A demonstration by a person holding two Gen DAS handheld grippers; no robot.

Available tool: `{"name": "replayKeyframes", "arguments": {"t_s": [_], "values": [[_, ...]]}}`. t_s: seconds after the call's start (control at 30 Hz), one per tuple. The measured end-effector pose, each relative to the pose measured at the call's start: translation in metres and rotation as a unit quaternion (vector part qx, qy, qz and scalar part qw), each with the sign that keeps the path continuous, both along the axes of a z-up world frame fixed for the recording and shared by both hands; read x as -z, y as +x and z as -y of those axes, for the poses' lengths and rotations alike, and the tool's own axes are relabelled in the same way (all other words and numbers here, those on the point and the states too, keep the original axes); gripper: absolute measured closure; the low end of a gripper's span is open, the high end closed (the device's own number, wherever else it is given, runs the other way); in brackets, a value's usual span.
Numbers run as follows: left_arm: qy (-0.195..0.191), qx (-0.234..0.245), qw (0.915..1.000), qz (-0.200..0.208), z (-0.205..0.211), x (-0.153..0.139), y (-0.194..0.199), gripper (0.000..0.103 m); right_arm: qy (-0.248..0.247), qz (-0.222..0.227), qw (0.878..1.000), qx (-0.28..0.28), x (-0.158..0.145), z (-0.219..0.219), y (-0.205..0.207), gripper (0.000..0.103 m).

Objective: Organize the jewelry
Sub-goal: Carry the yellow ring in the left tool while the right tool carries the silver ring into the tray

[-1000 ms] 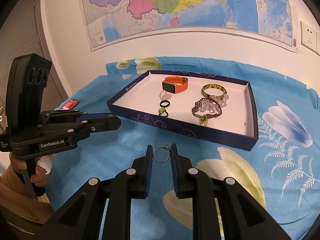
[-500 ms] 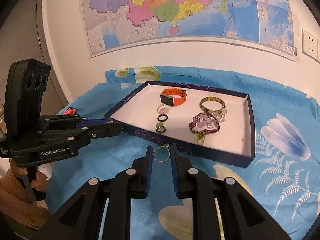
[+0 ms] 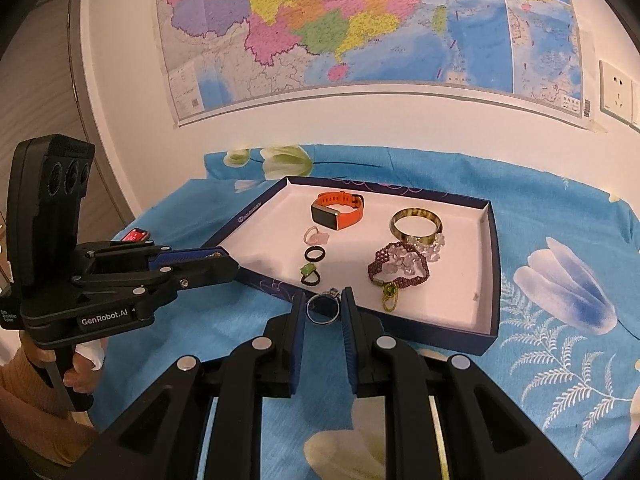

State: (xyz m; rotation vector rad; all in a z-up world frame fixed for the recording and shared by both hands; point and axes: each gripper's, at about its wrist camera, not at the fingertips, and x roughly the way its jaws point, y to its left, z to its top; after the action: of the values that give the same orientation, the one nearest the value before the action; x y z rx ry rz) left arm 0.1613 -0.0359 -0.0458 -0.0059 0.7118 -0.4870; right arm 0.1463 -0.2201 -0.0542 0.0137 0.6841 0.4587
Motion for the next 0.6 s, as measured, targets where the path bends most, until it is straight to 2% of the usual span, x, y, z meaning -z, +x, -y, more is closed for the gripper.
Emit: {"name": "replayKeyframes", "arguments": {"t_s": [0.6], "values": [[0.008,-0.009,0.9999,0.009,0.001,-0.005,0.015,0.086,-0.001,0.005,1.0,0.007,-0.004,0.003,0.02,0.087]]}}
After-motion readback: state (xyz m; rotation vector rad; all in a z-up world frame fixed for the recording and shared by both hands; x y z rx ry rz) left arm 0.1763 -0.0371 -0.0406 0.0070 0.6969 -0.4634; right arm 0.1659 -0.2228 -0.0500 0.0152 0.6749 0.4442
